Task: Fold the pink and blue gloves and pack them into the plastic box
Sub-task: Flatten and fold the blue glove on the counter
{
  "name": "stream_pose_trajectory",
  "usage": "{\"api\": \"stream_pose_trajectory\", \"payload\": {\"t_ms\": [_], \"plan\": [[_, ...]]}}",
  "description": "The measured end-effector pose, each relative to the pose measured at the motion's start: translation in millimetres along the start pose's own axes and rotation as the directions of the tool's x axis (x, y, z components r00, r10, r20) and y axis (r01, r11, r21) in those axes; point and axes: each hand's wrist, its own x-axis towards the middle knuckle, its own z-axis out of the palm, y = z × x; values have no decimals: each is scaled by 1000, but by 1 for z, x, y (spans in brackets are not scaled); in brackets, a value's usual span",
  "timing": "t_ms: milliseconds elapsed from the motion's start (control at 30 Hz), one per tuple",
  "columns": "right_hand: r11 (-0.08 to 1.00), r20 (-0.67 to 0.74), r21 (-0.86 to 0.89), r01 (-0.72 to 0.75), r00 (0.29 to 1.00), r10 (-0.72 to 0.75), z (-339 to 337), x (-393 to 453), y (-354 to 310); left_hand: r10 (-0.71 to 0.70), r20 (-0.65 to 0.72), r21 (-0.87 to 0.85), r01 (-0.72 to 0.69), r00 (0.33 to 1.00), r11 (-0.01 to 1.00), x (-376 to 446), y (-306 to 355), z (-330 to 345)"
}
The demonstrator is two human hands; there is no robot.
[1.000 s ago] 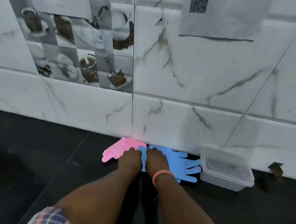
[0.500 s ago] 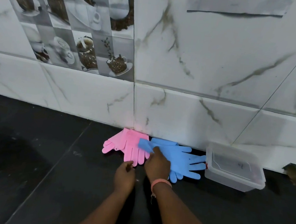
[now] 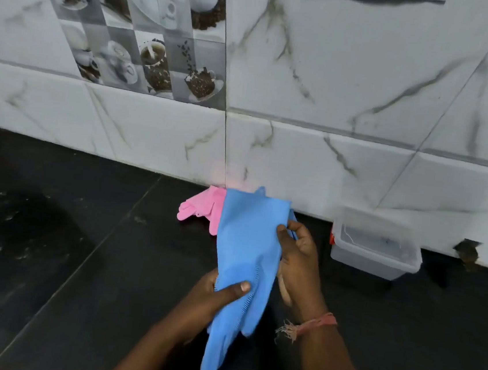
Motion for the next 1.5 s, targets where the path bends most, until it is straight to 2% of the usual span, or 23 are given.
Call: {"api": "stream_pose_trajectory", "payload": {"t_ms": [67,167,200,267,333,433,533,633,733,833,900,1000,1067,1233,1300,1367,1433,1500], "plan": [[995,-6,-59,-83,997,83,-6,-15,22,-68,-3,-80,67,998,995,-7,-13,4],[971,23,-153,-184,982,190,-14,-42,46,-243,-134,-305,193,961,932,-13,-29,4],[946,35,-232,-228,970,242,-18,-50,53,-284,-108,-421,215,953,881,-14,-33,1],[866,119,-364,-342,906,407,-23,-70,65,-337,31,-654,274,941,705,-21,-39,-7],[806,188,-419,-418,828,528,-25,-88,76,-395,140,-741,360,908,567,-24,-42,-16],[833,178,-211,-512,817,548,-29,-110,87,-351,156,-782,332,923,527,-22,-43,-29],[820,177,154,-551,832,526,-32,-128,94,-248,171,-841,272,954,468,-20,-43,-46],[748,92,529,-401,903,419,-37,-134,96,-145,238,-874,277,960,400,-17,-40,-68],[723,76,621,-304,941,330,-39,-138,94,-138,231,-875,267,963,405,-12,-42,-77],[680,96,630,-375,906,411,-42,-146,104,-281,219,-877,314,934,362,-10,-59,-78],[729,30,546,-414,879,476,-45,-148,109,-404,185,-856,348,896,381,-12,-72,-75],[858,-202,237,-456,841,503,-60,-140,116,-443,114,-807,343,889,480,-18,-85,-67],[891,-278,153,-428,847,454,-67,-133,111,-452,34,-798,297,892,525,-18,-84,-65],[935,-234,-103,-340,922,310,-89,-115,85,-431,-201,-701,178,880,691,-10,-82,-71],[869,-383,-345,-356,898,216,-96,-110,86,-486,-313,-601,226,816,766,-15,-92,-76],[737,-489,-556,-384,868,83,-103,-109,94,-525,-399,-524,284,752,803,-22,-103,-81],[640,-488,-673,-371,873,-7,-104,-108,100,-502,-452,-439,305,738,845,-25,-106,-84],[577,-475,-741,-342,875,-91,-99,-106,104,-384,-528,-205,325,758,923,-24,-102,-85]]}}
